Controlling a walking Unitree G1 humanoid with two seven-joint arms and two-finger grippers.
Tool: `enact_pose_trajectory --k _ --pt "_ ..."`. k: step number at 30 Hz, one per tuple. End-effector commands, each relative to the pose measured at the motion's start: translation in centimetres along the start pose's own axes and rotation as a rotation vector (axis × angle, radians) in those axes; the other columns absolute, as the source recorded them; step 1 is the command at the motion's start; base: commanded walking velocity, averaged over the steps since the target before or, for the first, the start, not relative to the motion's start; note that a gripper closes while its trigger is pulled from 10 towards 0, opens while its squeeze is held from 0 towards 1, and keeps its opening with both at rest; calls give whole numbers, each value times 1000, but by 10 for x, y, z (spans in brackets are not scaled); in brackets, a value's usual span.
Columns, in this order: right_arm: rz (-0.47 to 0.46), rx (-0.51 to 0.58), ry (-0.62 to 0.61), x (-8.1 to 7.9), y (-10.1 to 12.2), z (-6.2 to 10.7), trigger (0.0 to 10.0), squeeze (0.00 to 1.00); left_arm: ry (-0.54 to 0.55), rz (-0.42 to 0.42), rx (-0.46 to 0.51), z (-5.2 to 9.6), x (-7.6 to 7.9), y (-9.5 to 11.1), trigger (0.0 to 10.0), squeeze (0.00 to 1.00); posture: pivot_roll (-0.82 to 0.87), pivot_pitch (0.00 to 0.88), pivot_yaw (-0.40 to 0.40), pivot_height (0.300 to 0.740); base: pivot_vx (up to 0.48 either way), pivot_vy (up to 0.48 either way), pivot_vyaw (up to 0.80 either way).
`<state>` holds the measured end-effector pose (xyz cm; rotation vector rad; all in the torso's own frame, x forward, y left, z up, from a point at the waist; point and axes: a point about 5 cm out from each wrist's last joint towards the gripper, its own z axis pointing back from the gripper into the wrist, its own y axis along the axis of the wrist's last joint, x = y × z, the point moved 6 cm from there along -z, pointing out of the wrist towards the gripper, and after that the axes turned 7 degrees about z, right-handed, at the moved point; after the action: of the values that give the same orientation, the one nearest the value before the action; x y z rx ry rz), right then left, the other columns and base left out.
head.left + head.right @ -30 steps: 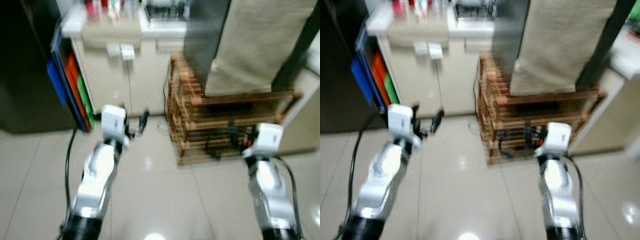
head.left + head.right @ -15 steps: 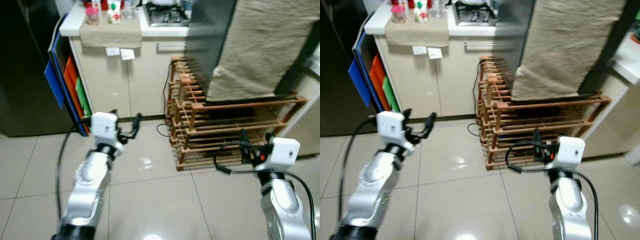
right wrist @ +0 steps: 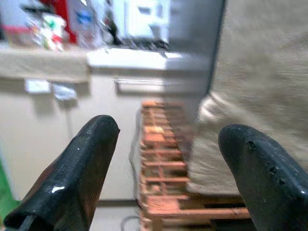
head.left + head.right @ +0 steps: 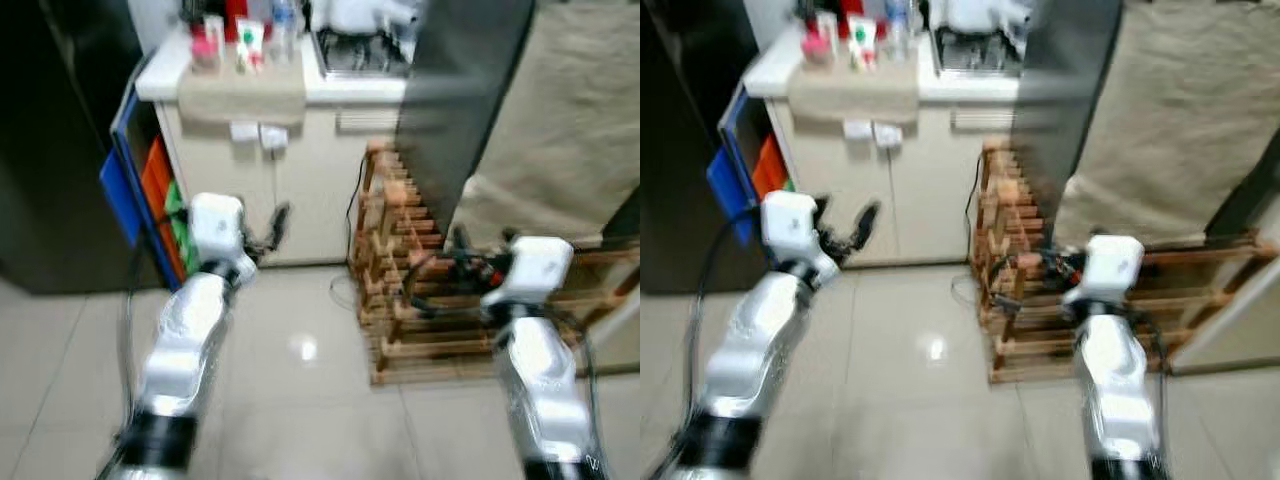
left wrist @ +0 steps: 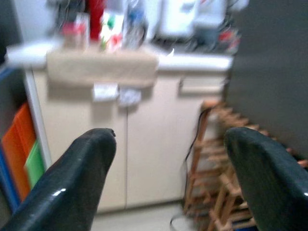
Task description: Restocking fridge
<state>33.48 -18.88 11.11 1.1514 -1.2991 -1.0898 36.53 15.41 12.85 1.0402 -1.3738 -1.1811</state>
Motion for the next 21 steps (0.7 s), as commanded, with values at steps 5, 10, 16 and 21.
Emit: enact_pose_trajectory --k 5,10,16,21 --pt "-5 -20 -38 12 -5 -3 10000 0 -73 18 33 -3 24 6 10000 1000 -72 0 -20 740 446 0 0" --pt "-13 -16 -22 8 -5 -2 10000 0 -68 -2 17 -3 21 0 10000 0 -69 0 -15 740 178 0 0" --pt "-27 -30 -29 9 -10 1 10000 0 -77 -2 -5 -3 22 -5 10000 0 -68 0 -17 740 0 0 -728" --pt "-21 -32 -29 11 -10 3 10000 0 -106 1 -1 -4 27 -4 10000 0 -80 0 -16 740 0 377 -705"
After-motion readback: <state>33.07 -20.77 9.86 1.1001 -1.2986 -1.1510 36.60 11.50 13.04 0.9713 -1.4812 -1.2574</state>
